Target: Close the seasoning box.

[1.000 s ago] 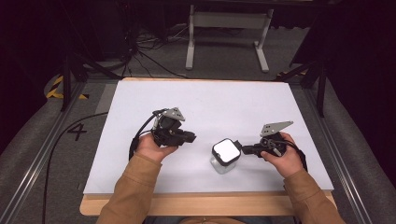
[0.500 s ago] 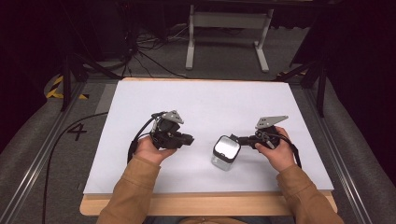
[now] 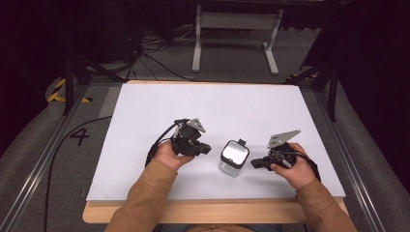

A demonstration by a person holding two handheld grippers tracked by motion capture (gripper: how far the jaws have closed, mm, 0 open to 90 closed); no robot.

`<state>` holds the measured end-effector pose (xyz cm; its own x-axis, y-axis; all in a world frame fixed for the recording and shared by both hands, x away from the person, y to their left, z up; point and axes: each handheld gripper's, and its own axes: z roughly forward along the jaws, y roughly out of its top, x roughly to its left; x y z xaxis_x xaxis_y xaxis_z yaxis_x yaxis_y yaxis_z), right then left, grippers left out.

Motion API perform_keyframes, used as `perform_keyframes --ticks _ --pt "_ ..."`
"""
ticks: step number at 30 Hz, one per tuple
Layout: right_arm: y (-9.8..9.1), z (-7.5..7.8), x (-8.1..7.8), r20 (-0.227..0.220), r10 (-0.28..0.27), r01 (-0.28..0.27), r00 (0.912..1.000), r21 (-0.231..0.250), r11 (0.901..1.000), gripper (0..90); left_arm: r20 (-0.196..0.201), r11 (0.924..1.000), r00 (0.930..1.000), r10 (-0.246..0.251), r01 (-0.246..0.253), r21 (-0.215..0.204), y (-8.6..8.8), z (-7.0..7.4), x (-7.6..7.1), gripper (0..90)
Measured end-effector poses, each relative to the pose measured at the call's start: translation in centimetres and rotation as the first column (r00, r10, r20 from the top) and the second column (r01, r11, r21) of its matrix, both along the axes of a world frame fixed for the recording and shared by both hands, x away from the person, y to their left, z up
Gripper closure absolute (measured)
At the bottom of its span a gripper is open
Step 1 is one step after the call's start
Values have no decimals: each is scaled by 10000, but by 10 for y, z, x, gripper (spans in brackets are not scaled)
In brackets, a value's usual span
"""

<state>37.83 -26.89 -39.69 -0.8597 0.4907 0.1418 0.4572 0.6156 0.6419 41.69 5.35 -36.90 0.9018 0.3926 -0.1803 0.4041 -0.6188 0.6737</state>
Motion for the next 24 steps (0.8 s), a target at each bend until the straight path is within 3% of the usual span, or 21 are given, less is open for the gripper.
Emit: perform_keyframes --ticks 12,24 --pt "8 -3 9 250 -322 321 9992 63 9995 900 50 9976 9979 643 -641 -260 21 6 -6 849" --pt "18 -7 38 652 -799 794 9947 100 9968 900 45 9915 9916 1291 -1290 -160 46 3 -19 848"
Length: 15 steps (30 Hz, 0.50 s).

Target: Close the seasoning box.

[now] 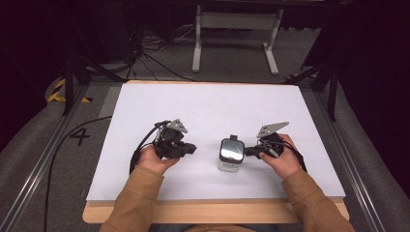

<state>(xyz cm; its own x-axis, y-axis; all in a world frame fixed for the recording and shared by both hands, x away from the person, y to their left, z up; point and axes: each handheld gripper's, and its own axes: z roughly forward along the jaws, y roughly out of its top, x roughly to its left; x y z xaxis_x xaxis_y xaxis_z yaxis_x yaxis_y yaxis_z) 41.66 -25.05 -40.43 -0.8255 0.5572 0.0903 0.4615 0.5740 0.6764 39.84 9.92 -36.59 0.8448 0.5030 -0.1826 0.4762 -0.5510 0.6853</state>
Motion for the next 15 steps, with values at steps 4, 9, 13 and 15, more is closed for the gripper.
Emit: perform_keyframes --ticks 4,9,13,15 --pt "4 -2 9 0 -114 114 9999 160 9998 900 5 9999 9999 156 -156 25 6 0 -3 847" --pt "9 -2 13 45 -115 115 9999 84 9999 900 49 9997 9997 240 -240 12 9 0 -5 848" --pt "-2 2 8 -317 14 -13 9995 40 10000 900 -21 9997 9997 240 -241 -65 10 1 -4 846" --pt "-4 2 5 -541 193 -189 9983 86 9998 900 -1 9998 9998 208 -208 -11 9 1 -3 846"
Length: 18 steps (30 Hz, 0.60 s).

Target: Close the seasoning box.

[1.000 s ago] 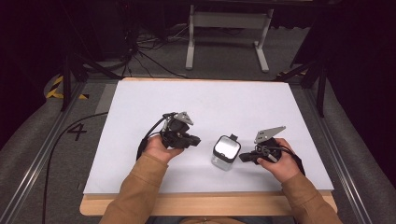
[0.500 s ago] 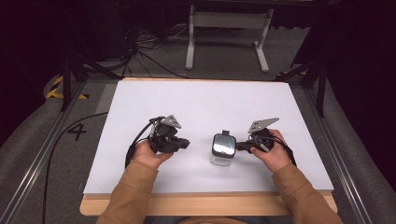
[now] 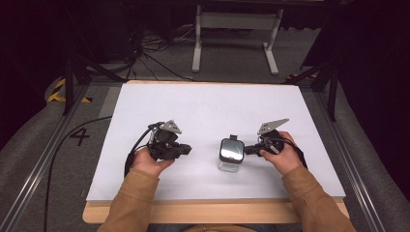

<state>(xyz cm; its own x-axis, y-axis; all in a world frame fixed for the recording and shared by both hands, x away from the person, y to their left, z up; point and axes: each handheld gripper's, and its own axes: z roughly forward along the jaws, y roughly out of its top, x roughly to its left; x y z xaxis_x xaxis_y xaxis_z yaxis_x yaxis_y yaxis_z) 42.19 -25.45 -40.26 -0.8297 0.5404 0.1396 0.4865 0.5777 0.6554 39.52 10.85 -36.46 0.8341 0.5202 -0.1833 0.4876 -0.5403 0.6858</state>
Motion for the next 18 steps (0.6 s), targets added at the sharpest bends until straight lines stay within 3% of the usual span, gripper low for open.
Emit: perform_keyframes --ticks 4,13,18 --pt "4 -2 0 112 -15 16 9999 -139 9999 900 11 10000 10000 -29 29 -19 -3 0 -1 846" --pt "13 -4 7 391 -215 208 9990 183 9996 900 -66 10000 10000 -25 25 15 -1 -1 0 846" --pt "9 -1 5 432 -366 354 9984 268 9990 900 -2 10000 10000 42 -42 -28 -1 0 -1 843"
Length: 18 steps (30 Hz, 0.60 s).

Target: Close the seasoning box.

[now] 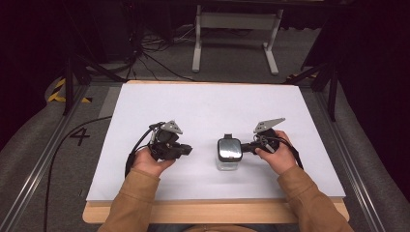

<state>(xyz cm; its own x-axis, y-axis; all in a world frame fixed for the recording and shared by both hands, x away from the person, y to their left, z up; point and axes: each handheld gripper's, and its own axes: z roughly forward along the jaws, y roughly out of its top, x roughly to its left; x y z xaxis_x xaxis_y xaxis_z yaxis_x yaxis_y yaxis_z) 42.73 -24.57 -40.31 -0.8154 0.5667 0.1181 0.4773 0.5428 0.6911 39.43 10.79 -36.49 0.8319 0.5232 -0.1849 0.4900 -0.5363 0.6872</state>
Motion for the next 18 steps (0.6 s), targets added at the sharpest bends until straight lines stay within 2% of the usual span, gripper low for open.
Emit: perform_keyframes --ticks 4,5,6,7,9,11,13,18 --pt "-13 17 -6 458 -284 274 9985 225 9994 897 208 9998 9996 200 -199 -70 4 4 0 831" --pt "-21 26 -9 711 -512 485 9962 395 9980 850 208 9998 9996 200 -199 -70 4 4 0 826" --pt "-21 26 -9 711 -512 485 9962 395 9980 850 301 9996 9991 286 -284 -80 6 5 0 826" --pt "-28 32 -10 886 -700 658 9936 497 9966 827 373 9994 9987 346 -346 -15 9 8 1 820" --pt "-40 42 -14 1205 -1089 1019 9867 626 9928 808 416 9984 9976 545 -537 -196 14 9 1 811" --pt "-51 48 -16 1370 -1416 1344 9804 607 9891 781 629 9970 9950 777 -778 -16 20 10 3 803" --pt "-62 53 -18 1487 -1718 1628 9738 702 9841 761 643 9945 9924 1050 -1045 -112 26 9 6 791" --pt "-88 55 -18 1680 -2482 2423 9540 548 9686 696 800 9872 9840 1590 -1578 -210 40 6 14 751"
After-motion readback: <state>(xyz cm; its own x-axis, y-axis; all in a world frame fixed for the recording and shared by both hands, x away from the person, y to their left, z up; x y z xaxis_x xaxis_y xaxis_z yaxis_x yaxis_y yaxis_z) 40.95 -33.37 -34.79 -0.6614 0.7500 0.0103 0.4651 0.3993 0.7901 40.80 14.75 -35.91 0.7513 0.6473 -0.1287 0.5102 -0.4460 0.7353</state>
